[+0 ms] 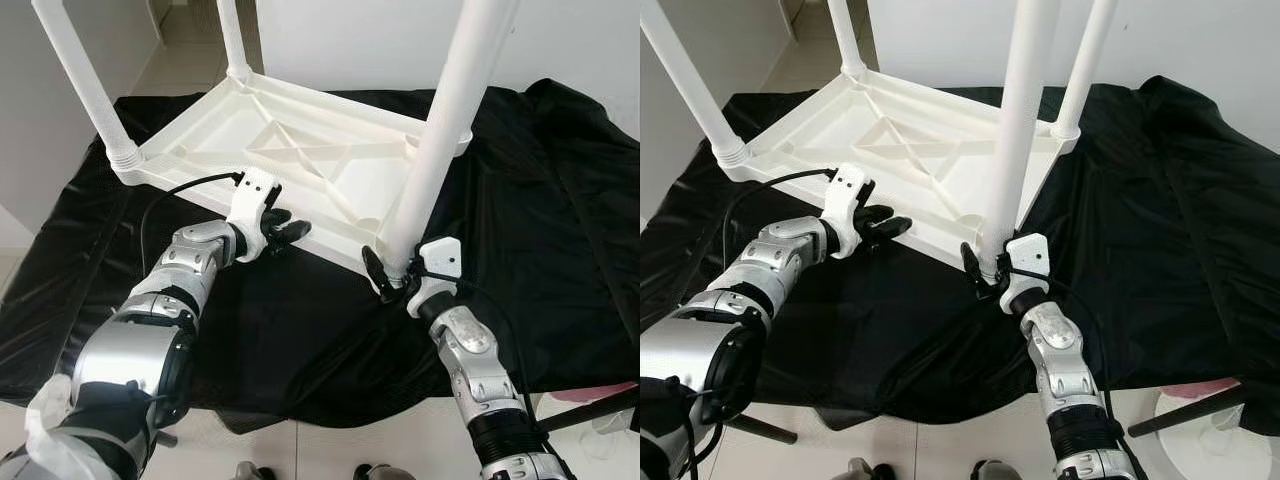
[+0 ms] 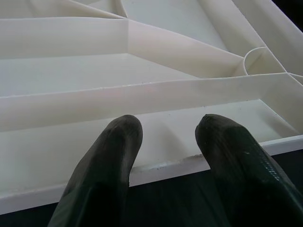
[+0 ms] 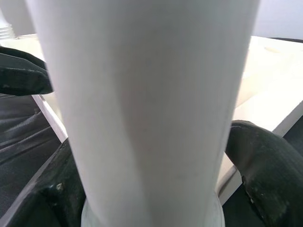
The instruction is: Building children table
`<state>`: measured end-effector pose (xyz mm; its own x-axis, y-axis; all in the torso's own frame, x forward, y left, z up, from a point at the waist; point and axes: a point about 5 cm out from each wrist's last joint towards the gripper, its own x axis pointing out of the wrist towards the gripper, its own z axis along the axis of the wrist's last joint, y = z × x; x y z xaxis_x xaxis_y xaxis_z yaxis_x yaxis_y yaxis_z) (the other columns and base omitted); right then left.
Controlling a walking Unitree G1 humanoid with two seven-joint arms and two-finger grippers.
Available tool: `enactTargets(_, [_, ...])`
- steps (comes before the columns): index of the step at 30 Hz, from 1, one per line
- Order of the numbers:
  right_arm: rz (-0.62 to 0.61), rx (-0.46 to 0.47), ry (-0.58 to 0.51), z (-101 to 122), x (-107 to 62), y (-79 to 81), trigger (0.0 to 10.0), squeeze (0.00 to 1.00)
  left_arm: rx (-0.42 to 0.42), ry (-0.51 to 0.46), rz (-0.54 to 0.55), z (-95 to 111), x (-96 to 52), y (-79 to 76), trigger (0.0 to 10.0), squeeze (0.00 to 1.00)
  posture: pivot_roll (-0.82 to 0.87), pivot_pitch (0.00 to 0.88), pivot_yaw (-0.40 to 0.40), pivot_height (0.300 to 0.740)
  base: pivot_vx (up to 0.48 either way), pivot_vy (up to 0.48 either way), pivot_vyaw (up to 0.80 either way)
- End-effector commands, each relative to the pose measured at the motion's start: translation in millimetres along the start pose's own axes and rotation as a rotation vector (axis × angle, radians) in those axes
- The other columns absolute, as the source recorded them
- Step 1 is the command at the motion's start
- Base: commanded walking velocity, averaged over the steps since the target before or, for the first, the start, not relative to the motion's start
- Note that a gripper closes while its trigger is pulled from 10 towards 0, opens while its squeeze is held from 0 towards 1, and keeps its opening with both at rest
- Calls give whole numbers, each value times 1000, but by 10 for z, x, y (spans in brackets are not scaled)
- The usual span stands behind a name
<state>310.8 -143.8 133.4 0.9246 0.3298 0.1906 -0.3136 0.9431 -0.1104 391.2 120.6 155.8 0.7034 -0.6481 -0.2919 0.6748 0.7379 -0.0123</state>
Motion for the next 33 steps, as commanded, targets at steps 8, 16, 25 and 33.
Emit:
enactTargets(8, [-93,-8,23,-115,-186,-79,10000,0,-91,526,-160,-1300,-361,-198,10000,0,-49,146,54,740,0,0,0])
enactTargets(16, [-97,-50,-14,-36,-188,-212,10000,0,150,334,-557,-727,-572,-203,10000,0,-43,146,40,740,0,0,0])
enactTargets(25, [-104,-69,-44,54,-168,-288,10000,0,250,44,-529,182,-637,-54,10000,0,-39,133,25,740,0,0,0])
enactTargets(33, [-89,-73,-56,78,-100,-266,10000,0,234,-61,-304,526,-518,159,10000,0,-41,126,19,740,0,0,0])
